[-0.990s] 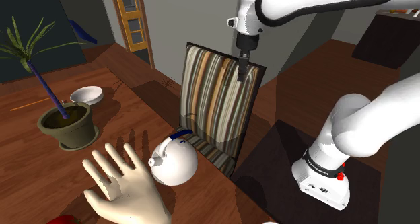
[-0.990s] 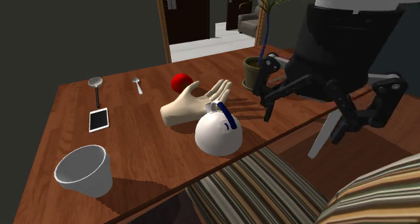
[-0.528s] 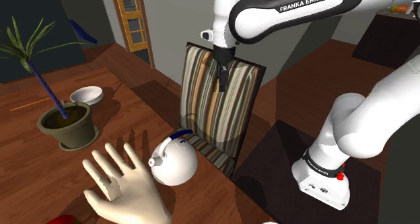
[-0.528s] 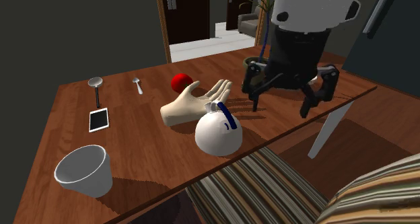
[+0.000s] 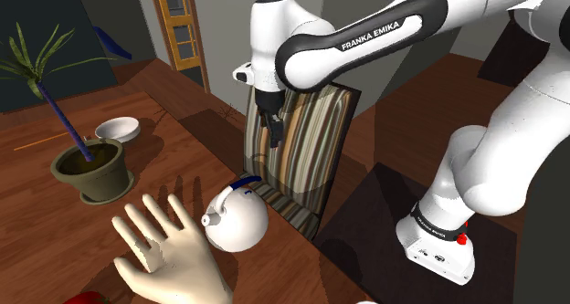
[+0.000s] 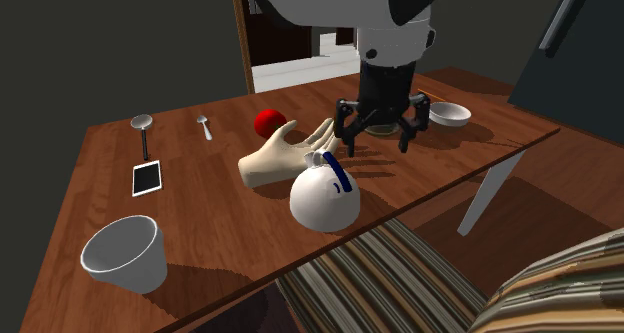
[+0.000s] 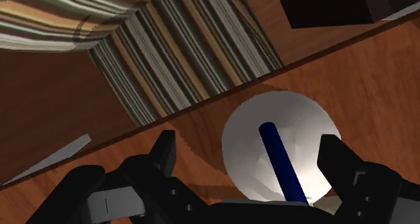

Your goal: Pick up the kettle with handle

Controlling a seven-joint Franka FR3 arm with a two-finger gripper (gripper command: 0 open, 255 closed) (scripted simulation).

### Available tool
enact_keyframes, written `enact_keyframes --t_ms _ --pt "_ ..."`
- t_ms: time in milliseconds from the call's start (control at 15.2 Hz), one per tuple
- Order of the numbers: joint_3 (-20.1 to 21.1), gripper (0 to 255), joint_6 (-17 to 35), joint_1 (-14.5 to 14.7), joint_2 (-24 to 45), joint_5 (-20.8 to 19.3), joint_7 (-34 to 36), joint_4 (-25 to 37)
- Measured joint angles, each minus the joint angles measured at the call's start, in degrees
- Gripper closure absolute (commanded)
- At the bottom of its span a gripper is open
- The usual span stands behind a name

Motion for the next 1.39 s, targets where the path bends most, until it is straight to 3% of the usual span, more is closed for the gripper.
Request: enact_keyframes --t_ms 726,1254,1320,1386 --pt "6.16 0 7.35 6.34 13.70 -5.72 -7.14 6.99" --pt "6.13 0 12.34 6.83 17.32 -7.62 -6.44 5.48" --pt "6.10 255 12.63 6.83 17.42 -7.69 -6.38 5.28" --pt "6.09 255 12.79 6.84 17.46 -7.74 -6.33 5.16"
